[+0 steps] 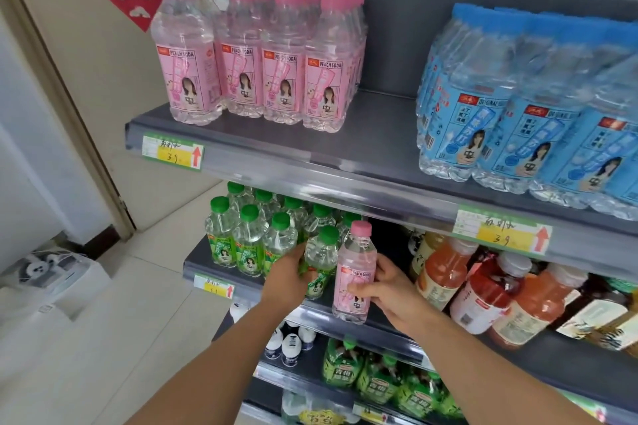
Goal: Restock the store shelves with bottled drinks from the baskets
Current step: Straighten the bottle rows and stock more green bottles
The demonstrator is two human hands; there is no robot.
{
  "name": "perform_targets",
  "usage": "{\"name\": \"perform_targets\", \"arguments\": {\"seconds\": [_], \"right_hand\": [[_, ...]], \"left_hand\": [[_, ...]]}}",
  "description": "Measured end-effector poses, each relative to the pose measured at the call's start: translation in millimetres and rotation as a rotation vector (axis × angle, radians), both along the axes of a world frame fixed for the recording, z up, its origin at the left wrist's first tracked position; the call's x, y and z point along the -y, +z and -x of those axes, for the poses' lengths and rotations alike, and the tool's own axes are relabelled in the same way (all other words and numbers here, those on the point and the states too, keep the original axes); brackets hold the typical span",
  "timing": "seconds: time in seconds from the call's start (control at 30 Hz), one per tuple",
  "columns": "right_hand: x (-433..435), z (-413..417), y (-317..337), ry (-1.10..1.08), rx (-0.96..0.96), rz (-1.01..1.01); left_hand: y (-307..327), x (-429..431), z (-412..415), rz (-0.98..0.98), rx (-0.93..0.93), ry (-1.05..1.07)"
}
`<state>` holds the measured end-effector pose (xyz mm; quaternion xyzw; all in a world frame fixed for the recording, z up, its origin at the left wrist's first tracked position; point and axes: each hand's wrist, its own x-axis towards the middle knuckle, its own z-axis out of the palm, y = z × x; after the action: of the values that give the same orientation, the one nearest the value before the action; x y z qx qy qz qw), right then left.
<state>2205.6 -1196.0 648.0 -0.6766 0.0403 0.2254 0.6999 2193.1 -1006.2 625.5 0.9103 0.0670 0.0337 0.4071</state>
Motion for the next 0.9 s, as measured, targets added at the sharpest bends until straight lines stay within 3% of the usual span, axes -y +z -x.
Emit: {"name": "perform_targets", "arguments": {"seconds": [0.13, 0.43, 0.67, 0.9], "right_hand": [[-3.7, -4.1, -2.3, 0.034, -0.011, -0.032], [-13.7, -9.7, -2.9, 0.097, -0.025, -0.061], [-17.5, -11.2, -5.5, 0.113, -0.058, -0.087], [-17.1, -9.8, -11.6, 0.091, -0.072, -0.099]], "left_hand": [[-3.0, 3.5, -0.4, -0.023, -0.004, 0.033], [-0.3, 0.5, 3.3, -0.272, 0.038, 0.169], [-2.9, -7.2, 7.4, -0.126, 0.086, 0.144], [4.8, -35.2, 26.6, -0.089, 0.164, 0.354]]}}
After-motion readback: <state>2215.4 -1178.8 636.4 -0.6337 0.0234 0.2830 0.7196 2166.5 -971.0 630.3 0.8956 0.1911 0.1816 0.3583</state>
